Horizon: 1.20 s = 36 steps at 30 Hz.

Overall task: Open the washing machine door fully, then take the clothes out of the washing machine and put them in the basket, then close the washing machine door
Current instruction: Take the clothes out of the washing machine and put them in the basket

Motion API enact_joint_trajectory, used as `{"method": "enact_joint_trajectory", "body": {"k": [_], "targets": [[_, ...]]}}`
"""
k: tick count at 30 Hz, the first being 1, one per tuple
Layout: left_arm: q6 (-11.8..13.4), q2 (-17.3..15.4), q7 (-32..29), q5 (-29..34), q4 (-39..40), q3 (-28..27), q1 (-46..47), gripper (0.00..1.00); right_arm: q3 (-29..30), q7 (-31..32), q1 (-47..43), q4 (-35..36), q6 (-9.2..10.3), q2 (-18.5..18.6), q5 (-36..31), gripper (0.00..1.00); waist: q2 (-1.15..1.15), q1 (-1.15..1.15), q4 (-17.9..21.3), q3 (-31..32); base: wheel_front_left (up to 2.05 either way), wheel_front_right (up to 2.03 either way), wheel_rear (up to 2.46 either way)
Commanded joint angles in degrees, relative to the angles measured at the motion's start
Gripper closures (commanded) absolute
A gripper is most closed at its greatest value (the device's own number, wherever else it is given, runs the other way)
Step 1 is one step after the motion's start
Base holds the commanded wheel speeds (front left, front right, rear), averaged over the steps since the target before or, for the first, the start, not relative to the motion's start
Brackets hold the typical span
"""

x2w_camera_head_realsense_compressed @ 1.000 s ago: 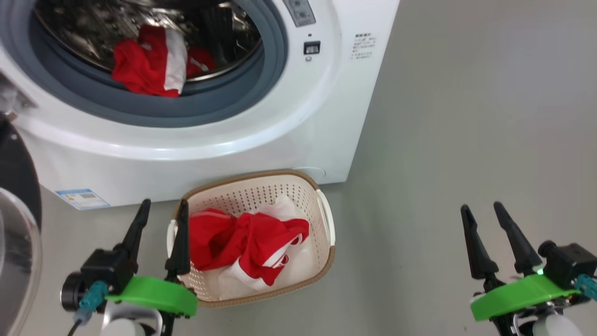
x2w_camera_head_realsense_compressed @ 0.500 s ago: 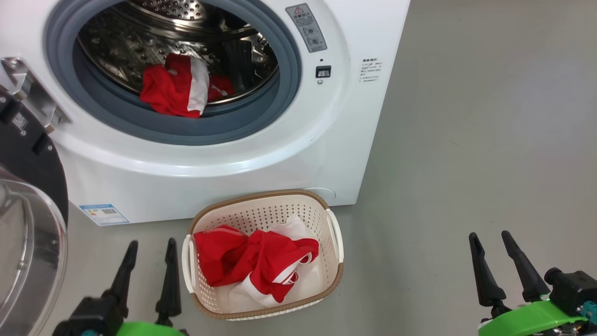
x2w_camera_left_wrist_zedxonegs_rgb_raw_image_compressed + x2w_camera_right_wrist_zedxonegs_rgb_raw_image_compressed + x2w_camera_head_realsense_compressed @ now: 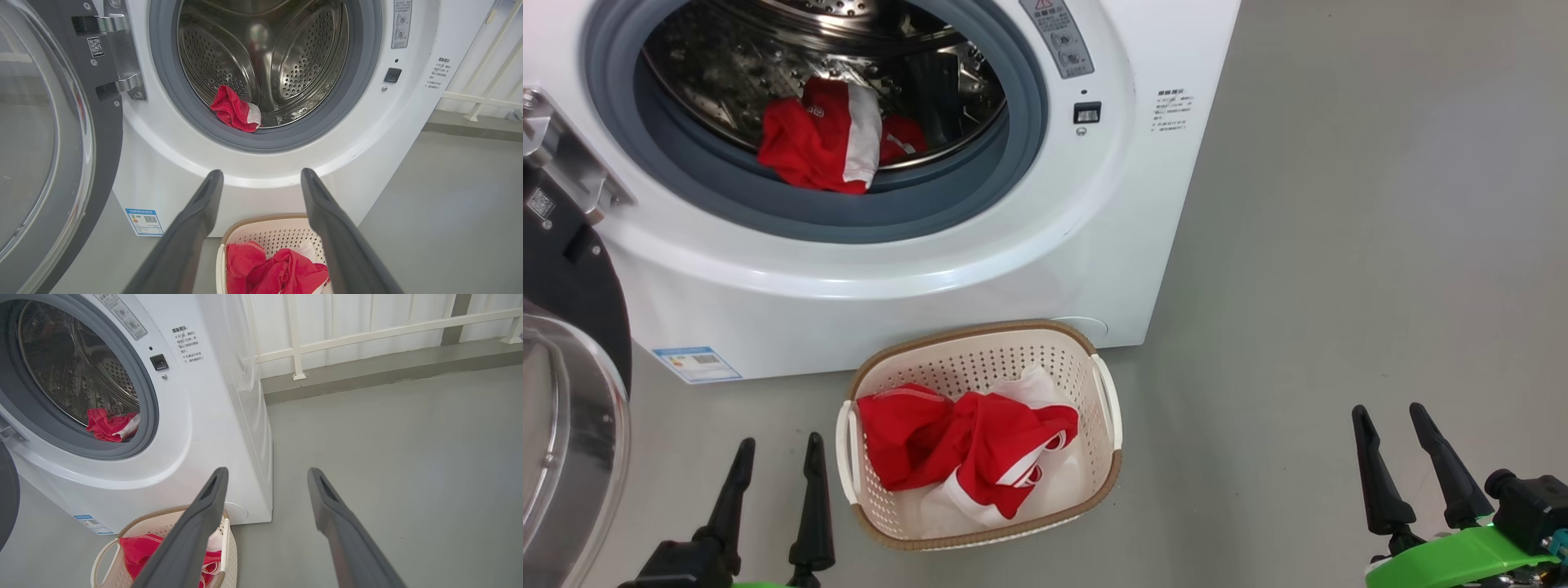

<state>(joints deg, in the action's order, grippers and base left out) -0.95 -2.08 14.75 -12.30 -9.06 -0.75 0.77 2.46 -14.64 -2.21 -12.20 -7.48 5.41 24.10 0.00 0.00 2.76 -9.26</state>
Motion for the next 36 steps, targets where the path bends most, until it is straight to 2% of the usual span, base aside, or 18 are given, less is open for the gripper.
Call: {"method": "enact_joint_trajectory", "body": {"k": [1,8,14,25,36], "targets": [[0.54,-0.80,0.25,-0.53,1.80,-1.98,0.89,0.00,-1.24,-0.36,0.94,1.49,-0.01,0.91,-0.29,0.00,0.00,0.00,0.02,-0.07,0.00,0.00,0.00],[0.40,-0.80,0.25,-0.15,1.37,-1.32,1.81,0.00,-1.54,-0.36,1.50,1.40,-0.01,0.90,-0.21,0.00,0.00,0.00,0.24,-0.59,0.00,0.00,0.00],[0.48,-0.80,0.25,1.64,-0.79,-0.56,6.31,0.00,-1.99,-0.36,2.88,1.47,-0.01,0.50,-0.27,0.00,0.00,0.00,0.78,-2.18,0.00,0.00,0.00],[1.75,-0.93,0.25,7.89,-11.51,0.24,23.98,0.00,-4.41,-0.36,7.51,1.64,-0.01,-0.23,0.58,0.00,0.00,0.00,3.49,-9.31,0.00,0.00,0.00],[2.59,-3.15,0.25,11.70,-24.11,1.75,40.88,0.00,-5.89,-0.36,11.94,1.81,-0.01,-1.25,1.48,0.00,0.00,0.00,6.60,-16.83,0.00,0.00,0.00]]}}
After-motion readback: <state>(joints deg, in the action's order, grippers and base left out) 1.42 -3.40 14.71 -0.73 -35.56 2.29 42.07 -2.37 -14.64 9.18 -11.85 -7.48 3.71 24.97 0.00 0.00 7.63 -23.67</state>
